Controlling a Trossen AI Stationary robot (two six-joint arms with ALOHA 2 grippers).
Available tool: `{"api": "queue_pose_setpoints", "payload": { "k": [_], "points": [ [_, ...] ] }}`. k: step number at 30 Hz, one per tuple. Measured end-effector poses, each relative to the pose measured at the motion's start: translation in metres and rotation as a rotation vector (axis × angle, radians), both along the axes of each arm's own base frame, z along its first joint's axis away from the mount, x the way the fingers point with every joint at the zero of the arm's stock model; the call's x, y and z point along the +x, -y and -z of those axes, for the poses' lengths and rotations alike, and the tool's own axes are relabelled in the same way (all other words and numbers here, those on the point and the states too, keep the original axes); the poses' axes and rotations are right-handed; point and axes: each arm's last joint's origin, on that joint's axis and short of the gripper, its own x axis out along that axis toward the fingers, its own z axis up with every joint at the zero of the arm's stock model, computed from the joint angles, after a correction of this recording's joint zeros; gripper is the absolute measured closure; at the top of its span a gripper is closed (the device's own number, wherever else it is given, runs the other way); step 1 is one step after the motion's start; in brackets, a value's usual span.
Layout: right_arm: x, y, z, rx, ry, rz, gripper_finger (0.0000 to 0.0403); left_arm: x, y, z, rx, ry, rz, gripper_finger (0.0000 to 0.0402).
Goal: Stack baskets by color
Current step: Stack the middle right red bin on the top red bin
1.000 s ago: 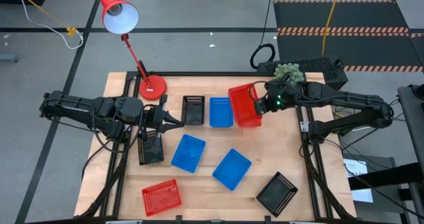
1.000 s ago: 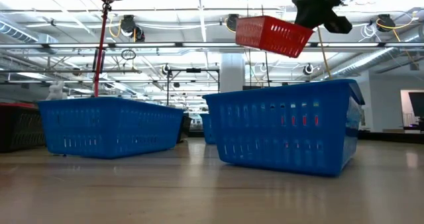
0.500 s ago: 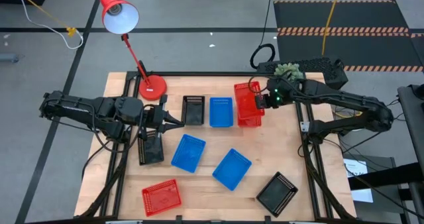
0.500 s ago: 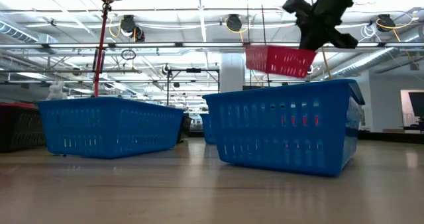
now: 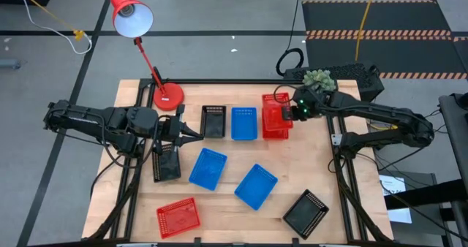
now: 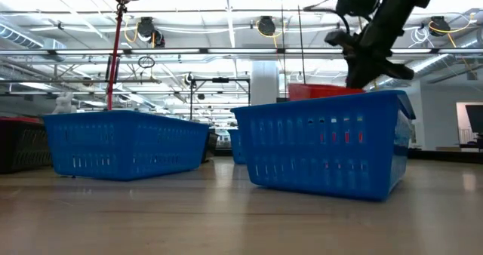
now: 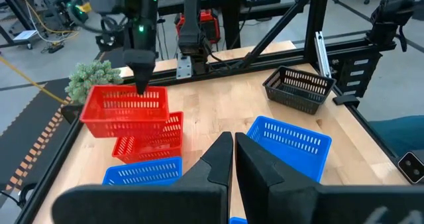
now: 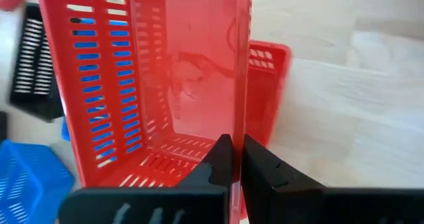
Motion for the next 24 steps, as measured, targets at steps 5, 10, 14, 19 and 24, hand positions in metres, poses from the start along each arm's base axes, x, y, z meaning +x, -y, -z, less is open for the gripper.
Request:
{"api": "queue_pose_setpoints", "payload": {
  "k": [5, 10, 14, 19, 24],
  "points": [
    [-0.002, 0.002, 0.010, 0.036, 0.005, 0.019, 0.0396, 0.000, 0.000, 0.000, 0.003, 0.000, 0.001, 0.0380],
    [0.001, 0.002, 0.013, 0.061, 0.057, -0.001, 0.0396, 0.000, 0.000, 0.000, 0.023, 0.001, 0.007, 0.0380],
    [0.000, 0.001, 0.014, 0.067, 0.050, -0.001, 0.0396, 0.000, 0.000, 0.000, 0.025, 0.001, 0.008, 0.0380],
    [0.000, 0.001, 0.014, 0.070, 0.049, 0.002, 0.0396, 0.000, 0.000, 0.000, 0.025, 0.001, 0.008, 0.0380],
    [0.002, 0.003, 0.018, 0.078, 0.028, 0.002, 0.0396, 0.000, 0.000, 0.000, 0.025, 0.001, 0.008, 0.0380]
  ]
}}
